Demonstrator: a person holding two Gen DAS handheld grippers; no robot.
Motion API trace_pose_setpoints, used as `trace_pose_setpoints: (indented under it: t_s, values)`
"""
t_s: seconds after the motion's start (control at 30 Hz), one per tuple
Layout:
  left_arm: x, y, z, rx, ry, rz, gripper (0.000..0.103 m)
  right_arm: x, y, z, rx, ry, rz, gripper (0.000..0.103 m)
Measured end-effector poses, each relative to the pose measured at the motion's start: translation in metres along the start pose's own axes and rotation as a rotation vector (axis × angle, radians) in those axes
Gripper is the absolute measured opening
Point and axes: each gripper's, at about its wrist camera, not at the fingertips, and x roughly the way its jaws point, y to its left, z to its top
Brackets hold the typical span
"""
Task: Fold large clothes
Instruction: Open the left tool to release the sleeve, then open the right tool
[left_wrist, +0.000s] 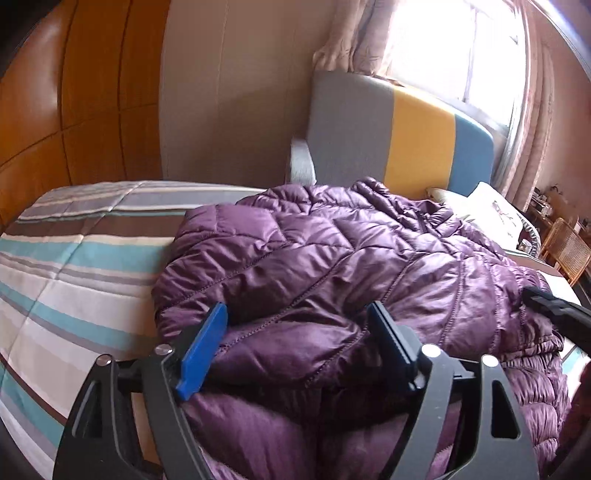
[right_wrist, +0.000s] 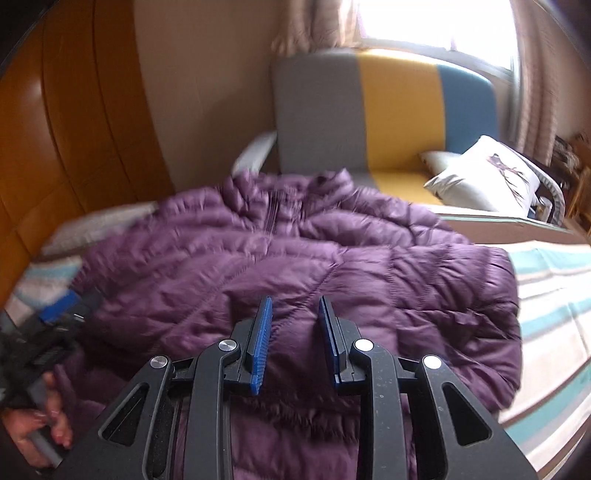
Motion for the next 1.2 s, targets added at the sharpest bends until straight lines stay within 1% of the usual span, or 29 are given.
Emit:
trace_pose_setpoints:
  t_s: [0.07,0.13,0.17,0.2,0.27,0.37,0.5,0.57,0.67,0.7,0.73,0.8,0.9,1.1,1.17,1.2]
  values:
    - [0.005,0.001,0.002,0.0,0.023,-0.01,0.081,0.016,-0.003,0.0,-0.004,0.034,-0.032,0.026]
    - [0.013,0.005,0.002,-0.02,0.064,0.005,0.081,0.029,-0.012,-0.003,-0.014,0.061,-0.087,0.026]
    - [0.021,0.008,0.002,-0.031,0.102,0.013,0.082,0.035,-0.017,-0.006,-0.023,0.069,-0.105,0.026]
    - [0.028,0.008,0.002,-0.029,0.133,0.008,0.082,0.04,-0.021,-0.009,-0.005,0.078,-0.087,0.026]
    - [0.035,0.002,0.002,0.004,0.159,0.034,0.082,0.038,-0.025,-0.013,0.002,0.077,-0.087,0.026]
    - [0.038,-0.005,0.001,0.037,0.168,0.069,0.082,0.04,-0.019,-0.017,-0.033,0.067,-0.123,0.026]
    - [0.033,-0.004,0.0,0.03,0.152,0.063,0.083,0.037,-0.018,-0.02,-0.033,0.064,-0.125,0.026]
    - [0.025,-0.003,0.0,0.033,0.139,0.065,0.089,0.035,-0.016,-0.019,-0.042,0.067,-0.131,0.026]
    - [0.011,-0.002,-0.003,0.036,0.135,0.052,0.095,0.028,-0.017,-0.016,-0.039,0.076,-0.113,0.027]
    - [0.006,-0.001,-0.004,0.034,0.137,0.041,0.096,0.022,-0.017,-0.017,-0.037,0.07,-0.104,0.029]
    - [0.001,0.0,-0.007,0.031,0.139,0.027,0.096,0.016,-0.018,-0.018,-0.034,0.059,-0.098,0.037]
    - [-0.007,0.002,-0.014,0.028,0.162,0.007,0.097,0.002,-0.019,-0.02,-0.023,0.046,-0.08,0.045]
    - [-0.016,0.003,-0.028,0.04,0.187,-0.006,0.097,-0.016,-0.018,-0.025,-0.021,0.035,-0.064,0.045]
    - [-0.038,0.0,-0.047,0.067,0.187,-0.031,0.098,-0.04,-0.019,-0.047,0.002,0.075,-0.029,0.045]
    - [-0.044,-0.001,-0.053,0.083,0.191,-0.038,0.101,-0.045,-0.021,-0.055,0.011,0.087,-0.025,0.045]
    - [-0.048,-0.001,-0.057,0.088,0.19,-0.039,0.101,-0.048,-0.021,-0.059,0.015,0.091,-0.024,0.045]
